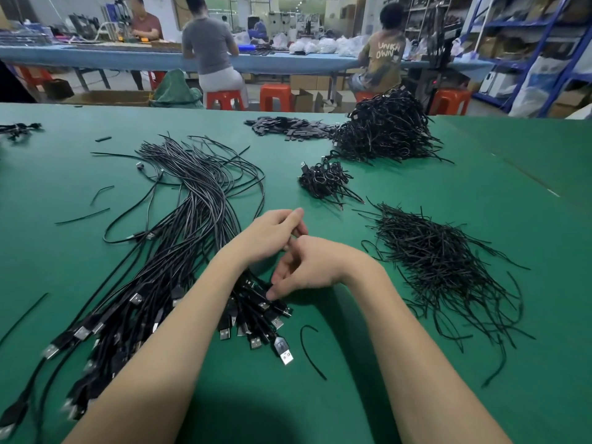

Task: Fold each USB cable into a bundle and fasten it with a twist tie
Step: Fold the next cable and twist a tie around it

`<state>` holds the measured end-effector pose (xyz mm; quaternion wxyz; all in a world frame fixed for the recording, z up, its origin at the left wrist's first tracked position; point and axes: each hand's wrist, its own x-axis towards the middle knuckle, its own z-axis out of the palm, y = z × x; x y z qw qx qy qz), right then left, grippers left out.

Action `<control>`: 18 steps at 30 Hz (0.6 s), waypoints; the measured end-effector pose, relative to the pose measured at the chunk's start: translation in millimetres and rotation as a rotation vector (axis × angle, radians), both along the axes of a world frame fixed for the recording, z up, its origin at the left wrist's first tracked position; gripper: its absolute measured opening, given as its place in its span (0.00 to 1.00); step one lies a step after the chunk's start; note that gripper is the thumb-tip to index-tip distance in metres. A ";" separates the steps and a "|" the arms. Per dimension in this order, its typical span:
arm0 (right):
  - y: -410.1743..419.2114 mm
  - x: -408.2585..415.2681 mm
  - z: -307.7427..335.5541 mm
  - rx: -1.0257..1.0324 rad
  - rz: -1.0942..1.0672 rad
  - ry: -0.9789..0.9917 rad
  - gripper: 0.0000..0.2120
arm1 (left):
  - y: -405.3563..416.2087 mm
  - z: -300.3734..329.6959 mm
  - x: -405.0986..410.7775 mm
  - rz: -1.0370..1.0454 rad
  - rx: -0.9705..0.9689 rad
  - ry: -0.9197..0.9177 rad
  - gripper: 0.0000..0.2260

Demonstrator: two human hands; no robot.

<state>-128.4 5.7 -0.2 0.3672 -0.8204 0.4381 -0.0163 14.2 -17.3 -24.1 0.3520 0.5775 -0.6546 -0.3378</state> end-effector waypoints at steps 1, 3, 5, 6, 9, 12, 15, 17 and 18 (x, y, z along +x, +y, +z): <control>0.7 0.7 -0.9 -0.013 -0.004 0.002 0.07 | -0.3 -0.7 0.6 -0.010 0.012 -0.004 0.20; -1.9 -4.4 -2.3 -0.026 -0.024 -0.031 0.04 | -0.6 -2.2 1.1 -0.027 0.043 0.034 0.20; -5.5 -12.3 -1.8 -0.024 -0.050 -0.064 0.02 | -0.3 -3.2 1.3 -0.035 0.072 0.102 0.21; -7.4 -15.9 -1.7 -0.021 -0.074 -0.087 0.02 | -0.3 -2.9 1.3 -0.038 0.076 0.114 0.22; -11.9 -29.6 2.3 0.045 -0.210 -0.270 0.04 | 1.9 3.1 0.4 -0.065 0.082 0.077 0.25; -18.3 -47.8 8.5 0.103 -0.450 -0.623 0.06 | 11.6 13.8 -3.8 -0.175 0.096 -0.007 0.28; -23.3 -55.1 14.0 0.072 -0.607 -0.851 0.10 | 24.0 26.6 -15.6 -0.313 0.100 0.001 0.23; -24.2 -49.2 15.8 0.157 -0.609 -0.989 0.17 | 29.6 34.5 -28.7 -0.365 0.102 0.129 0.22; -23.7 -45.6 15.7 0.230 -0.578 -1.042 0.22 | 31.3 37.6 -34.8 -0.372 0.124 0.254 0.22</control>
